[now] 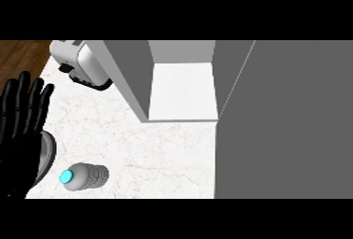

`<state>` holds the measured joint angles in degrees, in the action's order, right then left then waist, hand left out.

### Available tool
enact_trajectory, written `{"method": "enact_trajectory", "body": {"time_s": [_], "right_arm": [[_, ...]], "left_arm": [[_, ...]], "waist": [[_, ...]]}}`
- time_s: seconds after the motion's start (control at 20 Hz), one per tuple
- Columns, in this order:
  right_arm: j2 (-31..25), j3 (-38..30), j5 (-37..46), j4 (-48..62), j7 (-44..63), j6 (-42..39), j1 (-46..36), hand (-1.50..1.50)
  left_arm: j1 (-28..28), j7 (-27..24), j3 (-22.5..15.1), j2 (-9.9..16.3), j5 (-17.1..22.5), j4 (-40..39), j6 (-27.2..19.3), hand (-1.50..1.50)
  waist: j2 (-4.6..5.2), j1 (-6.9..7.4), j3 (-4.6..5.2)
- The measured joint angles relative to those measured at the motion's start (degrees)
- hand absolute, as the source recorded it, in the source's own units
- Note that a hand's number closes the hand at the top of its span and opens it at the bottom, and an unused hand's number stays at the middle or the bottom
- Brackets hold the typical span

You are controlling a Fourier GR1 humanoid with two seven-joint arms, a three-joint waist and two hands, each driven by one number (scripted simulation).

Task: Pick up the bottled water, place it into the cabinet and close the cabinet

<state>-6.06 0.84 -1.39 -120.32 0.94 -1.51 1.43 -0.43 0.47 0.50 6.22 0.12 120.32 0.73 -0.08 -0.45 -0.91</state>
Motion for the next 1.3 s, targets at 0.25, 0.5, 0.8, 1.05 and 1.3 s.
{"method": "enact_trajectory", "body": {"time_s": [0.25, 0.5, 0.8, 1.05, 1.3], "right_arm": [[-0.4, 0.0, 1.0, -2.1, 0.4, -0.1, 3.9, -1.5], [-0.2, 1.8, -3.8, -5.1, 2.6, -3.2, 9.2, -1.5], [-1.3, 3.2, -9.0, -13.9, 5.4, -6.8, 18.6, -1.5], [-2.0, 2.5, -10.5, -17.7, 5.8, -8.5, 23.7, -1.5], [-1.8, 2.9, -10.5, -18.4, 3.5, -10.8, 28.8, -1.5]], "left_arm": [[6.0, 1.0, 0.3, -3.5, -7.9, 6.1, -8.6, -1.5], [14.3, 3.3, -2.4, -5.4, -6.4, 11.4, -24.2, -1.5], [26.9, 1.8, -16.3, -6.0, -8.9, 18.3, -37.8, -1.5], [35.1, -4.7, -30.9, -6.1, -10.7, 17.9, -45.5, -1.5], [40.5, -11.2, -40.8, -5.9, -13.0, 16.8, -50.8, -1.5]], "waist": [[-0.32, 0.85, 0.6], [-0.7, 1.51, 0.83], [-0.64, 0.85, 0.86], [-0.57, 0.7, 0.85], [-0.55, 0.46, 0.85]]}}
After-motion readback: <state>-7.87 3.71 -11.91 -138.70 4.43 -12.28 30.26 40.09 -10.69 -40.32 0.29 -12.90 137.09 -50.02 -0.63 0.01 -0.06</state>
